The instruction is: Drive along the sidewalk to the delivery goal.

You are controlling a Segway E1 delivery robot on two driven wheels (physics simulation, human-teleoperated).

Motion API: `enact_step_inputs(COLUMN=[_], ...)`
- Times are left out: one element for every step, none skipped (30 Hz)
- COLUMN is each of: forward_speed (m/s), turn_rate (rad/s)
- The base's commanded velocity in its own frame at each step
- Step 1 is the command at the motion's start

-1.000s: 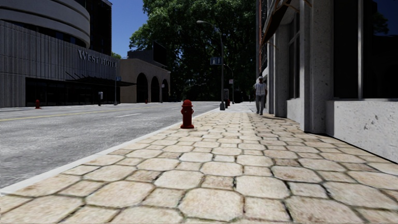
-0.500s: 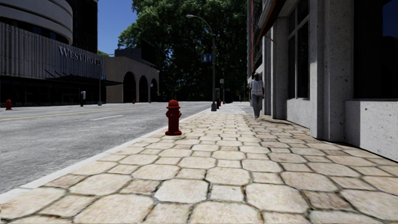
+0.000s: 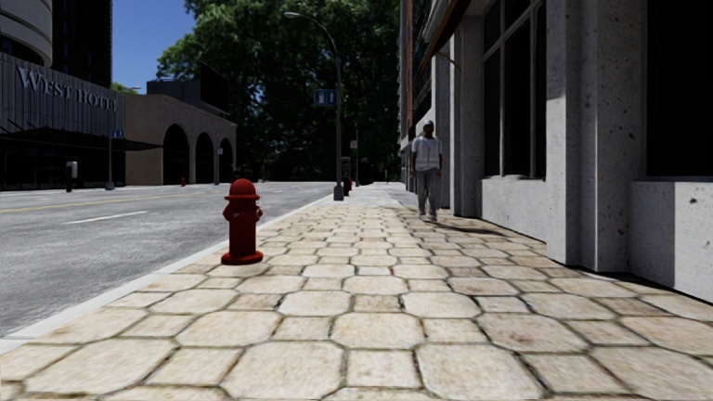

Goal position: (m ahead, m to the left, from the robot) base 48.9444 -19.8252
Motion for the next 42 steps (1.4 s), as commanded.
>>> enact_step_inputs(forward_speed=[2.00, 2.00, 2.00, 2.00, 2.00, 2.00, 2.00, 2.00, 2.00, 2.00, 2.00, 2.00, 2.00, 2.00, 2.00, 2.00, 2.00, 2.00, 2.00, 2.00, 2.00, 2.00, 2.00, 2.00, 2.00, 2.00, 2.00, 2.00, 2.00, 2.00, 2.00, 2.00, 2.00, 2.00, 2.00, 2.00, 2.00, 2.00, 2.00, 2.00, 2.00, 2.00], turn_rate=[0.00, 0.00, 0.00, 0.00, 0.00, 0.00, 0.00, 0.00, 0.00, 0.00, 0.00, 0.00, 0.00, 0.00, 0.00, 0.00, 0.00, 0.00, 0.00, 0.00, 0.00, 0.00, 0.00, -0.02, -0.09, -0.12, -0.15, -0.16, -0.16, -0.16, -0.16, -0.16, -0.16, -0.16, -0.16, -0.18, -0.19, -0.19, -0.20, -0.20, -0.20, -0.20])
